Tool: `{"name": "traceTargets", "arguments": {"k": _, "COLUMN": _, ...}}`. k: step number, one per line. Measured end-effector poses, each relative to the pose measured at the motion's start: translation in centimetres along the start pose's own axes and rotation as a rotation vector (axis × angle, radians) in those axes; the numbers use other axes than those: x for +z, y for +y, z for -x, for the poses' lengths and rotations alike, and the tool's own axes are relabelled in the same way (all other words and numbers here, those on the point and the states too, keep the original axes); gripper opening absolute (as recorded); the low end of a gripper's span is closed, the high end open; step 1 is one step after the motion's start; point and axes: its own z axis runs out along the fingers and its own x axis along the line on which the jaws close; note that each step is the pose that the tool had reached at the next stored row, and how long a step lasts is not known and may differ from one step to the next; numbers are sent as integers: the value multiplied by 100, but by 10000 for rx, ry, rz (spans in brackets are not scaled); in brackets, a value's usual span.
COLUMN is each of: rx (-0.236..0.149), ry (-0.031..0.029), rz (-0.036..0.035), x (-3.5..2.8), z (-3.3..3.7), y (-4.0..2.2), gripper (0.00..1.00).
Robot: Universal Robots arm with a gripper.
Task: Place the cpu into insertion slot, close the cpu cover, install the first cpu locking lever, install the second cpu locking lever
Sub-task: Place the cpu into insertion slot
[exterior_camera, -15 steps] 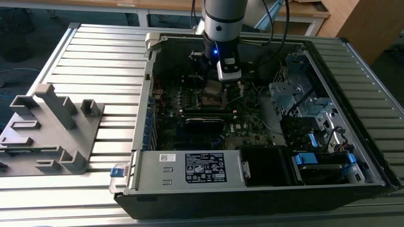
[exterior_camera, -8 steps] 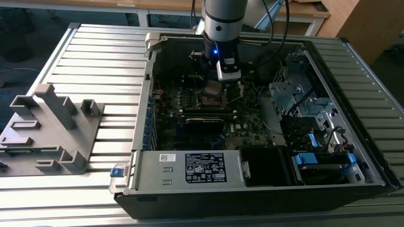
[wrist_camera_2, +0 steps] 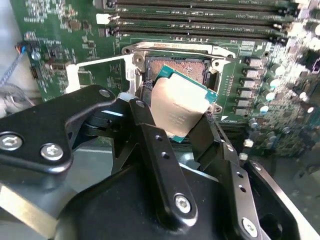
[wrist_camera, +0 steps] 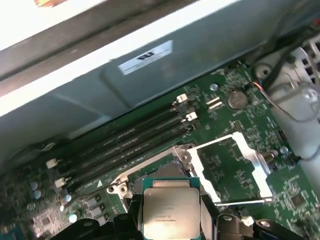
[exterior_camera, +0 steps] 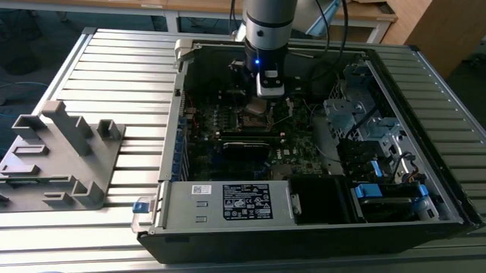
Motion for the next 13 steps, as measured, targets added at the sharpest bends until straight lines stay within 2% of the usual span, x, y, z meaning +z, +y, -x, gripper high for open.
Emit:
{"name": "traceTargets", "arguments": {"k": 9, "rx": 1603, "ry": -133, "rz": -12, "x": 3, "z": 0, "y": 0, "gripper": 54}}
{"name": "traceTargets", "arguments": {"k": 13, "rx": 1624, "ry": -135, "rz": -12, "x": 4, "z": 0, "y": 0, "gripper": 54}}
